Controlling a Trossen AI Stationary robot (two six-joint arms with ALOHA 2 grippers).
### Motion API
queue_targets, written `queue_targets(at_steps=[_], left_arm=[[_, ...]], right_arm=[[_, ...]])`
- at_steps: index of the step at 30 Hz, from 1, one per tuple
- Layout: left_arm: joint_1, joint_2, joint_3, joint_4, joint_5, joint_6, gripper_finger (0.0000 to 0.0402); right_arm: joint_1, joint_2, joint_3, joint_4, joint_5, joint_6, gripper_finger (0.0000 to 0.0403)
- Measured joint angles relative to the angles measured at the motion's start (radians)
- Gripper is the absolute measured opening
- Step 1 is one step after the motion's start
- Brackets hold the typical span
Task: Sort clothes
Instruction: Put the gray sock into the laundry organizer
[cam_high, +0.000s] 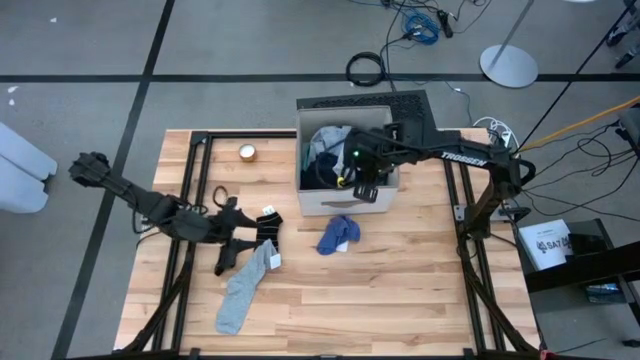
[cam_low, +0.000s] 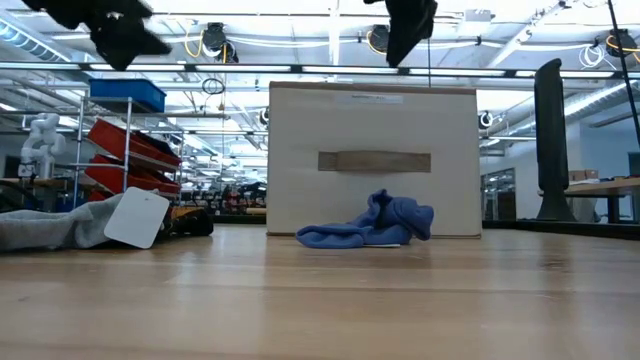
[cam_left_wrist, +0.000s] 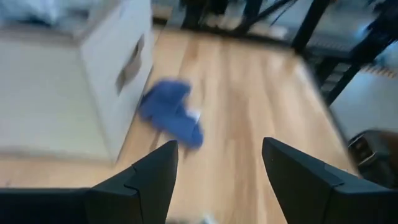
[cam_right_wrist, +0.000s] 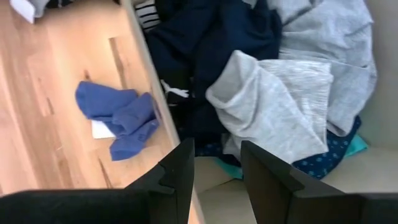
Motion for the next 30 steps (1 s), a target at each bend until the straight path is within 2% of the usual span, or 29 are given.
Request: queue_targets(at_steps=[3,6,14,19,30], left_arm=[[0.0,0.079,0.064,-0.189,-0.01,-0.12,0.0244],[0.001,0.155,0.073,-0.274,-0.004,-0.231,0.0244],[-0.017,0.366,0.074,-0.273,0.087,-0.404,0.0244],[-0.051,0.489,0.074,-0.274,0.106,-0.493,0.0244],[-0.075,0.662,0.074,-0.276,0.188,-0.59,0.0244]], right_arm=[[0.028,0.0,0.0,0.0,0.002,0.012,0.0119],[0.053,0.0,0.0,0.0,0.006,0.035,0.0119],[0.119,0.0,0.0,0.014,0.006,0.058,0.0119],[0.15,0.0,0.0,0.024,0.005,0.057,0.0119],[0.182,0.0,0.0,0.023,0.006,0.057,0.0119]])
